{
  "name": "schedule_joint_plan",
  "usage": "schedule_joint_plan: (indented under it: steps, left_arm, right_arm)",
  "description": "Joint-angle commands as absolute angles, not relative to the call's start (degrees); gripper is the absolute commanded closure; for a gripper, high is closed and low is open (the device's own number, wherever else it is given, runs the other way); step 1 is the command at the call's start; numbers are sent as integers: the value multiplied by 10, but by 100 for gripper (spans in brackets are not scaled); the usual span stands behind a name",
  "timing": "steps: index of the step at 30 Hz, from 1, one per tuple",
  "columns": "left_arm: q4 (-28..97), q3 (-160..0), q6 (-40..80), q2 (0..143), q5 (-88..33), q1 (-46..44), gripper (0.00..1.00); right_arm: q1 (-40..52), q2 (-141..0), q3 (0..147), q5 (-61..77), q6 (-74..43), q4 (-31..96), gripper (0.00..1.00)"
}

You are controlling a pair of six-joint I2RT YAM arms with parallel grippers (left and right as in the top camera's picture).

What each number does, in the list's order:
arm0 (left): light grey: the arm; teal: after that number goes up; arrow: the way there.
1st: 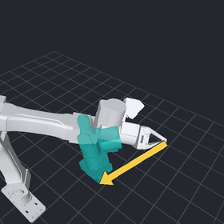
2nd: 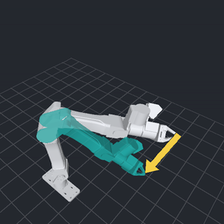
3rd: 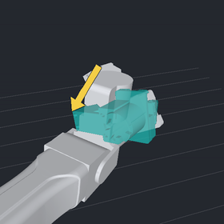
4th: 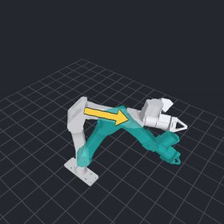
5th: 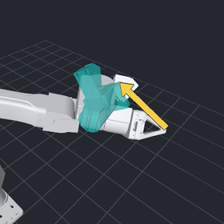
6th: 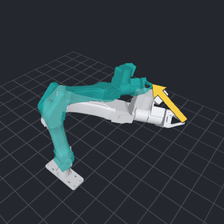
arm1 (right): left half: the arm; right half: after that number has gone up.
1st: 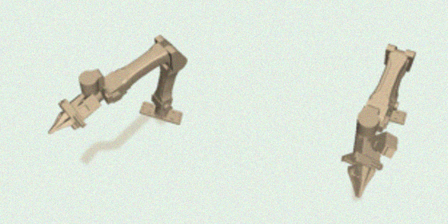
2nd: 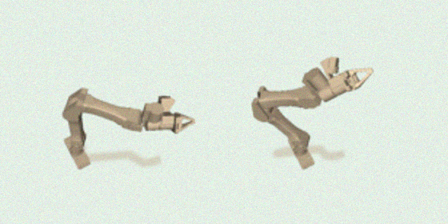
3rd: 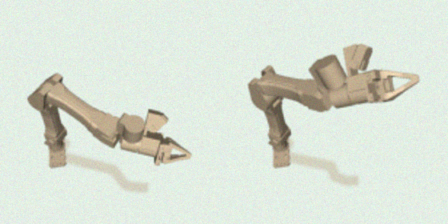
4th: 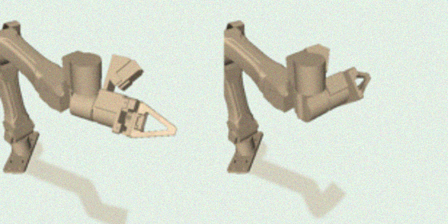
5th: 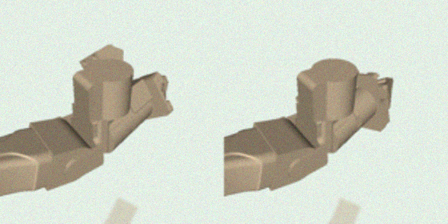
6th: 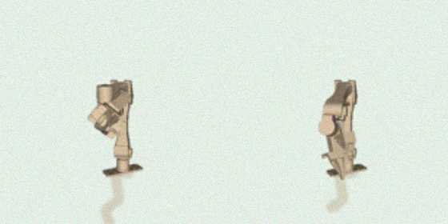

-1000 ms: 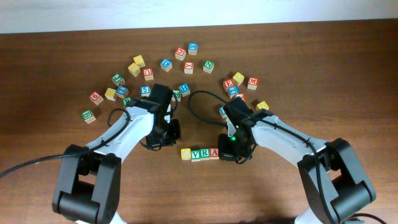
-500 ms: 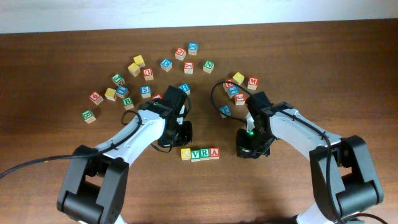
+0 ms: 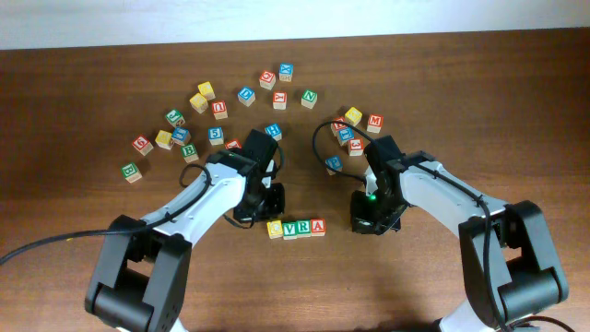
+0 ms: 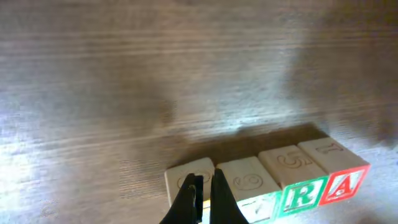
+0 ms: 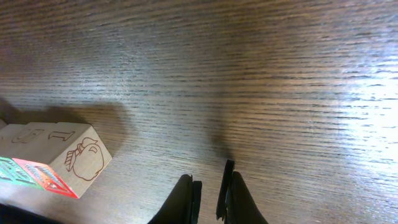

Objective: Spell out CVPR
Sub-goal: 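Push the row ends inward with both grippers to align the blocks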

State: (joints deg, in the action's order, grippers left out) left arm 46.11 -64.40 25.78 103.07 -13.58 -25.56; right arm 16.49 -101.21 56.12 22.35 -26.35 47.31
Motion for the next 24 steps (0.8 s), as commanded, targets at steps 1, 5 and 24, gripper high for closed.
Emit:
schedule_joint_plan:
  steps: [1,5,24]
  left_arm:
    - [459,-648,262,1023,-172,-258,100]
    - [459,-648,262,1023,-182,-258,100]
    - [491,-608,314,1022,-133,-231,100]
  right_arm:
    - [165,-1017,560,218,-257,471,92]
    - [165,-1017,560,218,-257,471,92]
    - [165,-1017,560,219,-260,463,92]
